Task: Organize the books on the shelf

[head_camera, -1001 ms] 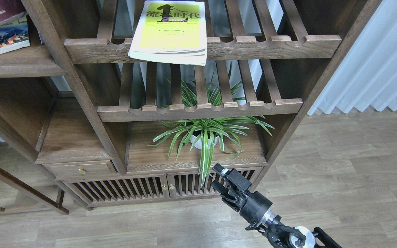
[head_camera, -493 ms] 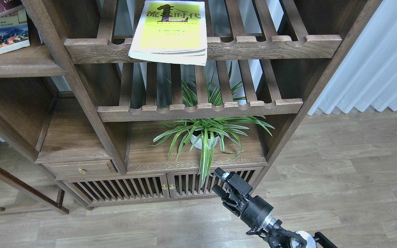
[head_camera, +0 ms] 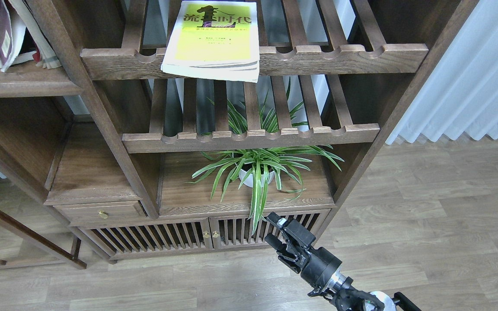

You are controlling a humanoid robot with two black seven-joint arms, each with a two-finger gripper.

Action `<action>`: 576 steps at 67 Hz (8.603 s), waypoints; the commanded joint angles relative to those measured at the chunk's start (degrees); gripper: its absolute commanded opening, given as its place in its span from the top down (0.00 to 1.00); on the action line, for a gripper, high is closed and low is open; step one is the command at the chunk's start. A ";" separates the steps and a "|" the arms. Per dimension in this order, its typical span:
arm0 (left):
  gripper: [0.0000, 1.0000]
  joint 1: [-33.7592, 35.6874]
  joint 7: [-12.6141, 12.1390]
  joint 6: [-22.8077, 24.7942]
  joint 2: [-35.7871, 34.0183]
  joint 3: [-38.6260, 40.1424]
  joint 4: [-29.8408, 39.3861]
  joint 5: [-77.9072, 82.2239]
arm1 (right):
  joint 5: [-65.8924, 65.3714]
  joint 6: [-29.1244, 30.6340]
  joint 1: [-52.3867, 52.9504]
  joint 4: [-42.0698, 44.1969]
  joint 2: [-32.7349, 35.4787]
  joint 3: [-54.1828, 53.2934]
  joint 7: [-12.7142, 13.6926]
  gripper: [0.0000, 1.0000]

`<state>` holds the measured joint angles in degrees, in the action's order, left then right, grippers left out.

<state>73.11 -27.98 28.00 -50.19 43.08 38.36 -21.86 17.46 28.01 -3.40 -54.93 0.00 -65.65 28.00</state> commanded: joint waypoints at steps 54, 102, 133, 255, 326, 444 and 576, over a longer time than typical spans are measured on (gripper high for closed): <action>0.01 -15.36 -0.02 0.00 -17.40 -2.20 15.69 2.35 | 0.03 -0.01 0.24 0.09 0.00 0.00 0.00 0.00; 0.01 -34.87 -0.02 0.00 -21.27 -10.91 22.01 1.65 | 0.03 -0.01 1.12 0.18 0.00 -0.53 0.00 0.00; 0.01 -52.36 10.75 0.00 2.97 -10.03 26.33 1.30 | -0.59 -0.01 1.73 -2.89 0.00 -0.53 0.00 0.01; 0.01 -69.24 17.35 0.00 29.71 -10.64 22.90 2.35 | -9.64 -30.73 36.71 -19.86 0.00 -0.97 -5.23 0.01; 0.01 -69.24 17.43 0.00 29.62 -10.38 21.93 2.26 | -12.98 -34.95 43.22 -16.34 0.00 -3.87 -5.15 0.73; 0.04 -68.98 17.79 0.00 26.19 10.45 48.65 -1.51 | -1.55 -0.01 2.87 -22.24 0.00 -4.22 0.00 1.00; 1.00 -55.79 9.00 0.00 41.22 9.04 41.18 2.88 | -9.37 -0.01 4.72 -20.65 0.00 0.26 0.00 0.17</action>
<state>17.53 -19.20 28.04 -8.14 52.16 79.62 -19.07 10.74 27.96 1.44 -76.34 0.01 -64.63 28.09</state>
